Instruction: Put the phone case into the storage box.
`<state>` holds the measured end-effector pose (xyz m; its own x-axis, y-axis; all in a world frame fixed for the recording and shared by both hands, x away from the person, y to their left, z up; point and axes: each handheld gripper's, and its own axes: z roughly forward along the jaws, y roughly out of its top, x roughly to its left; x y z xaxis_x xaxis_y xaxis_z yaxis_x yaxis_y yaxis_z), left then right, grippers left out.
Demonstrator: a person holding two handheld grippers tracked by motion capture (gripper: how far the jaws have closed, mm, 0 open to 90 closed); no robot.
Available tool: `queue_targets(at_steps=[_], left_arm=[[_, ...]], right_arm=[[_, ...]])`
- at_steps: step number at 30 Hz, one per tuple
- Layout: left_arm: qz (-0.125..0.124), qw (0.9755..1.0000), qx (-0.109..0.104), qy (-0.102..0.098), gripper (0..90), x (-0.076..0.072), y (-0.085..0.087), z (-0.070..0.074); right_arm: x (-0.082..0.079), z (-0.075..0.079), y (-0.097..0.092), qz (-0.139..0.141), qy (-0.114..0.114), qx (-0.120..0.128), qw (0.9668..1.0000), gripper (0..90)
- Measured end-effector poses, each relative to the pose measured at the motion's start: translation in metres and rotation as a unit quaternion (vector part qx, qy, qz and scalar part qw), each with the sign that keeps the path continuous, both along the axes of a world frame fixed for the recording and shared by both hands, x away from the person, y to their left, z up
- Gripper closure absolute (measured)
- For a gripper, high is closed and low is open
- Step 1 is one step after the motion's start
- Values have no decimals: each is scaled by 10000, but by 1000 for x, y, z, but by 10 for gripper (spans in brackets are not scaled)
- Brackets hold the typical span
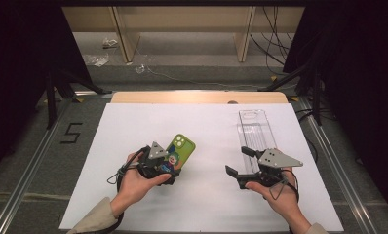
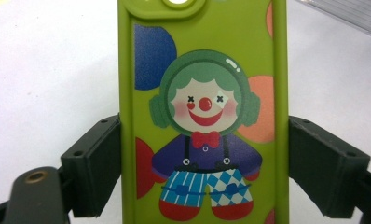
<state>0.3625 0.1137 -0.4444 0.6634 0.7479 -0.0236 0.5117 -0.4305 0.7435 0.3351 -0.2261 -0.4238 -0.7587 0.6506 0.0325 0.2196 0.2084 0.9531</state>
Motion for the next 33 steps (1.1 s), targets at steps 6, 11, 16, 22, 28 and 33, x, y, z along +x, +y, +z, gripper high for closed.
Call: queue_targets(at_steps=[6,11,16,22,28,33], left_arm=[[-100,9999,5,-17,163,-4,-6,0],[-169,9998,20,-32,163,-9,-14,0],[-224,9997,19,-21,163,-11,-18,0],[-345,9994,19,-34,163,-16,-26,0],[-415,9991,13,-53,163,-19,-31,0],[-480,9988,8,-61,163,-22,-36,-1]], right_arm=[[4,2,5,-6,35,32,10000,156],[9,2,9,-17,61,44,10000,157],[12,2,11,-18,82,36,10000,158],[16,3,19,16,118,7,9999,159],[20,1,24,33,157,-3,9999,160],[23,2,29,44,183,-17,9998,160]])
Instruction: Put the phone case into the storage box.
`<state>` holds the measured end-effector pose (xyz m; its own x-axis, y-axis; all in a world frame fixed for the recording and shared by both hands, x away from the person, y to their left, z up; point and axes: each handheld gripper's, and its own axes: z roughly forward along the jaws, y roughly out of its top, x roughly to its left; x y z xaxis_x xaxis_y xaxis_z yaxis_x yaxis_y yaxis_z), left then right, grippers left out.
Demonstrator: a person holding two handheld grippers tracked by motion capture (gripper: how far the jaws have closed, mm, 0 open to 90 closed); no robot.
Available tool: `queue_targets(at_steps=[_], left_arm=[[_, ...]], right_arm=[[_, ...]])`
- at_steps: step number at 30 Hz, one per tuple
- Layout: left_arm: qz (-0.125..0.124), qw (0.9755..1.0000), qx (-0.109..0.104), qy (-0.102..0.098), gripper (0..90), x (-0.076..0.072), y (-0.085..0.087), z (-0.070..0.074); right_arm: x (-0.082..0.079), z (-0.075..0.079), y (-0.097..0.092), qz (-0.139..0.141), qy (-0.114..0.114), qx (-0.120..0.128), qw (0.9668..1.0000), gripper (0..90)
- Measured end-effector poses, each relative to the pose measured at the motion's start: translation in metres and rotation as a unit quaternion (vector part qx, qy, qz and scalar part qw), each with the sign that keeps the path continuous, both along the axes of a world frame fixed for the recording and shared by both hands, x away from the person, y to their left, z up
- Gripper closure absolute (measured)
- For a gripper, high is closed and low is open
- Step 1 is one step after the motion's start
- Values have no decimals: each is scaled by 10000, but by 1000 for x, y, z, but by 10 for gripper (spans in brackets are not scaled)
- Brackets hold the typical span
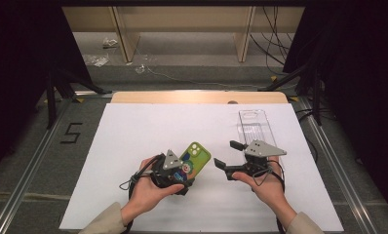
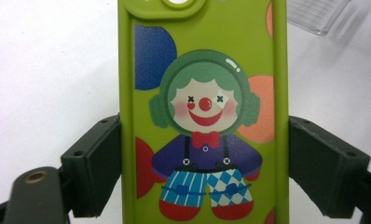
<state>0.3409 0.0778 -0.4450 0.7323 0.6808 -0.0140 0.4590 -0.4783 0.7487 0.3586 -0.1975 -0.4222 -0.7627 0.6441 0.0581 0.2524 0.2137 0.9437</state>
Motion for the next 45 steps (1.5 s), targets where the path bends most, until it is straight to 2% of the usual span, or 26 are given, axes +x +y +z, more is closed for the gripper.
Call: queue_targets(at_steps=[17,34,45], left_arm=[[-187,9998,19,-10,163,-7,-14,-3],[-321,9995,-34,-72,163,-11,-28,0],[-388,9992,-52,-107,163,-12,-35,1]], right_arm=[[13,1,14,22,75,35,10000,163],[23,-6,26,73,309,25,9995,189],[27,-10,29,93,491,50,9987,247]])
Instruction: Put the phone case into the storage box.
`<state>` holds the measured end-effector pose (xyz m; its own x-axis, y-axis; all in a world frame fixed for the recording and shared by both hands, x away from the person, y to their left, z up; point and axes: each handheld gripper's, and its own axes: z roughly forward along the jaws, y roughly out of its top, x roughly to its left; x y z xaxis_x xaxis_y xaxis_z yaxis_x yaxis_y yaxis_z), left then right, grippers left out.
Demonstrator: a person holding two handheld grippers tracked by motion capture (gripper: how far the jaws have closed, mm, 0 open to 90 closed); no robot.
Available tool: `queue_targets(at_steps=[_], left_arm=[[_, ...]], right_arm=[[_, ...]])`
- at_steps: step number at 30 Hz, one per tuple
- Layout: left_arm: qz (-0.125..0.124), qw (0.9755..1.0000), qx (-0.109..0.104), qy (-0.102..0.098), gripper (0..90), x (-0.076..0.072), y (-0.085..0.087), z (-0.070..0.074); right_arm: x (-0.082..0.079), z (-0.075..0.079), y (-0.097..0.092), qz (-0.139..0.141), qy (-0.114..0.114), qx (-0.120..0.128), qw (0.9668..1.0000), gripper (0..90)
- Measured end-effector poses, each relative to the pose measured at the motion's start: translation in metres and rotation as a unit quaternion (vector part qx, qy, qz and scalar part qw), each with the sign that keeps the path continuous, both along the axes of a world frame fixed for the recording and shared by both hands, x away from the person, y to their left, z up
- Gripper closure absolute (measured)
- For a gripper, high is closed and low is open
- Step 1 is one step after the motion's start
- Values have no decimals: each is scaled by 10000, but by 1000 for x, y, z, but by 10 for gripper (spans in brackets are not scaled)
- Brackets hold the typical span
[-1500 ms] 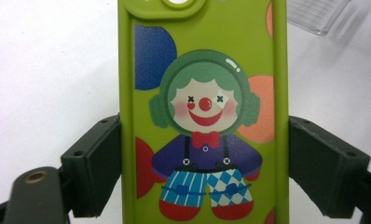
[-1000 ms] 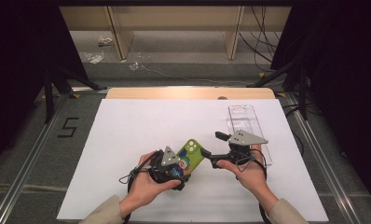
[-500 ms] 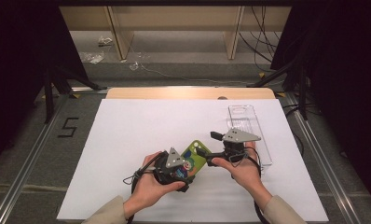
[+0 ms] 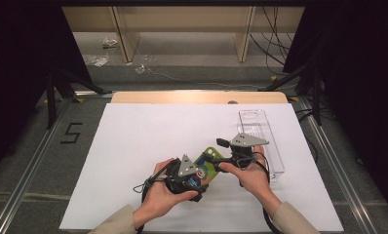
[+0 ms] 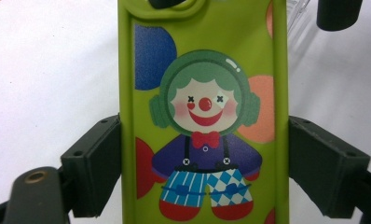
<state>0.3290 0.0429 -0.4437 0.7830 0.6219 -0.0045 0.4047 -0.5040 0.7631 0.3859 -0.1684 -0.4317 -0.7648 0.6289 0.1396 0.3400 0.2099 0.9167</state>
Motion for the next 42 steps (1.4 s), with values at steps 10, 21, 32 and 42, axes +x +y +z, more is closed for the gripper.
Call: queue_targets(at_steps=[10,21,32,42], left_arm=[[-5,10000,-17,-30,163,-1,-2,0],[12,10000,-38,-41,163,0,-2,1],[26,10000,-44,-37,163,0,-2,0],[36,10000,-47,-19,163,1,-3,-1]], right_arm=[[1,-2,2,16,149,39,9999,378],[1,-2,0,23,281,177,9994,486],[2,-2,-1,55,395,288,9988,564],[4,-3,-2,30,515,336,9981,581]])
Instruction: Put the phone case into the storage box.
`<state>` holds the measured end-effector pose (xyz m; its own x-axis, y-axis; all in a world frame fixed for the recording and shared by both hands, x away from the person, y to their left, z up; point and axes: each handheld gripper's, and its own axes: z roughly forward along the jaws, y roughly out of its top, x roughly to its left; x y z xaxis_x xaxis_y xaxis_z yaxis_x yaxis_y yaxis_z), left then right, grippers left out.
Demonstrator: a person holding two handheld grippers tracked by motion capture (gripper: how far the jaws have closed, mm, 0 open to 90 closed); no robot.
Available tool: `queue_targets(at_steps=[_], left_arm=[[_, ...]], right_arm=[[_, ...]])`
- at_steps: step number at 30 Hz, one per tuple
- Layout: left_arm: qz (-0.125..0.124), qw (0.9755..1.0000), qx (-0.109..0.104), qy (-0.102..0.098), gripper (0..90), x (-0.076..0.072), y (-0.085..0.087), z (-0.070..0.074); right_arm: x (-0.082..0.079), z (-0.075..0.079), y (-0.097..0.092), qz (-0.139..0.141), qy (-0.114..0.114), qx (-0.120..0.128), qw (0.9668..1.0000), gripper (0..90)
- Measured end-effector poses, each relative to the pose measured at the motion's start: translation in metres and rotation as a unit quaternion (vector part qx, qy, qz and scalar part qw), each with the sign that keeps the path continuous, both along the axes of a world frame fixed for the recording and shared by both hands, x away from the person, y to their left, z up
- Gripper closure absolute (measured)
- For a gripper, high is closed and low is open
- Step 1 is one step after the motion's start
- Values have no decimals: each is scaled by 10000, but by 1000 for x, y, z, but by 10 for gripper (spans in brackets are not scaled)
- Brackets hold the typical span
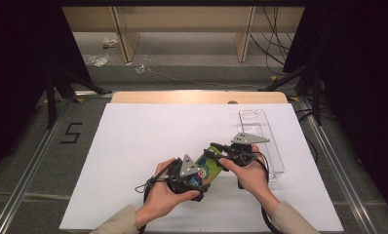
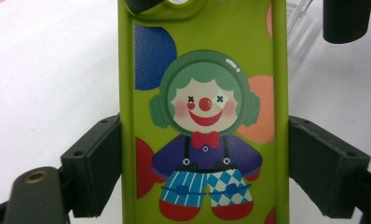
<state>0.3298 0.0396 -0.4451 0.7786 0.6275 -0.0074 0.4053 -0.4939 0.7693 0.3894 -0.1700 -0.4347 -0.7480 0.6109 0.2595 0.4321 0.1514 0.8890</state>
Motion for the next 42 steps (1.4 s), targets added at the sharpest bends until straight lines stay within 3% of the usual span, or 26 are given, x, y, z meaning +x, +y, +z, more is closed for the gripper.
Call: queue_targets(at_steps=[16,21,29,36,41,42], left_arm=[[7,10000,78,-42,162,2,-1,-1],[-13,9999,116,-63,162,2,-2,-2],[-23,9998,162,-121,160,3,-3,-4],[-48,9997,155,-201,159,2,-3,-3],[-81,9994,87,-310,156,3,-2,-1],[-134,9993,15,-351,196,3,-1,0]], right_arm=[[1,4,-1,-44,22,213,9998,674],[1,7,-1,31,79,376,9993,708],[-2,11,0,125,30,425,9990,737],[-3,14,1,172,-30,478,9987,749],[-7,18,2,215,-60,684,9974,771],[-9,22,3,259,-110,601,9978,778]])
